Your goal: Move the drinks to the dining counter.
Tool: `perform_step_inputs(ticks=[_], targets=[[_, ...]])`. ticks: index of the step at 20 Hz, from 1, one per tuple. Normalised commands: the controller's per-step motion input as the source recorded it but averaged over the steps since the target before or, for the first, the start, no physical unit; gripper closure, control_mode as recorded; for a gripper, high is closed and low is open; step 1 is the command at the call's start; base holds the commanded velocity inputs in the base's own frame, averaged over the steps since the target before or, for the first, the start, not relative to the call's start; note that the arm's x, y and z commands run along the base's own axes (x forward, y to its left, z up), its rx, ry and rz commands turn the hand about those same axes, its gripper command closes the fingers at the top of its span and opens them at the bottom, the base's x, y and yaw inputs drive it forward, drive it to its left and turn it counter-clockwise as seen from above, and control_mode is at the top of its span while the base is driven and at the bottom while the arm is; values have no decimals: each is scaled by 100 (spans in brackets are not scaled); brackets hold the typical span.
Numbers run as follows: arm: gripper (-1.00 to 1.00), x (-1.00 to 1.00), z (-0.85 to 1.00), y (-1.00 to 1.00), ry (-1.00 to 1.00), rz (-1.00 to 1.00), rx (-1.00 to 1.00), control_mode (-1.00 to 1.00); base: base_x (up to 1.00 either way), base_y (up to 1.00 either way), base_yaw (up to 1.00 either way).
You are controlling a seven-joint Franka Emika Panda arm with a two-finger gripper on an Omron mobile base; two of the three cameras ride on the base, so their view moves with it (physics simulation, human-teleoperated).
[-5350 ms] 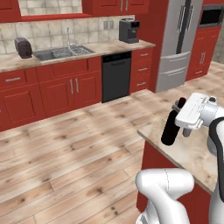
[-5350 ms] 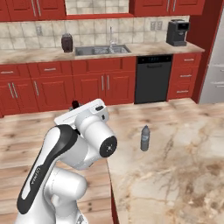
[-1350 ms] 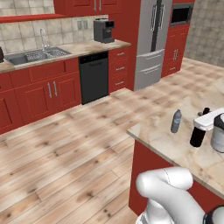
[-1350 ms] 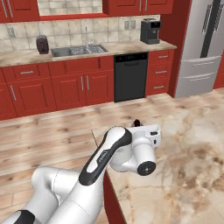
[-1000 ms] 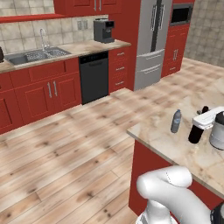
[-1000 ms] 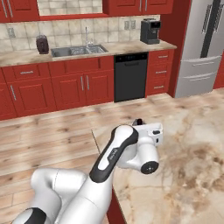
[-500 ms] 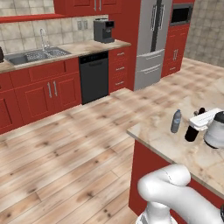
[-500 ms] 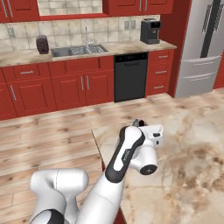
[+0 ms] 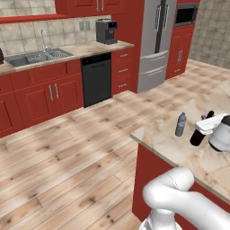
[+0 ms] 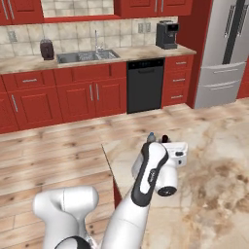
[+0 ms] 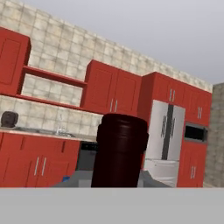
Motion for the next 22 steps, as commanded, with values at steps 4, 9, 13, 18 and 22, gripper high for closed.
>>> perform_step_inputs(ticks=[4, 9, 13, 18, 22], targets=[[100, 21, -27, -9, 0, -5, 0, -100, 0, 0, 0], [-100, 4, -16, 5, 0, -2, 0, -100, 0, 0, 0], [-100, 0, -4, 31, -1, 0, 0, -100, 0, 0, 0], [-100, 0, 0, 13, 0, 0, 0, -100, 0, 0, 0], [-100, 0, 0, 0, 0, -2, 0, -100, 0, 0, 0]])
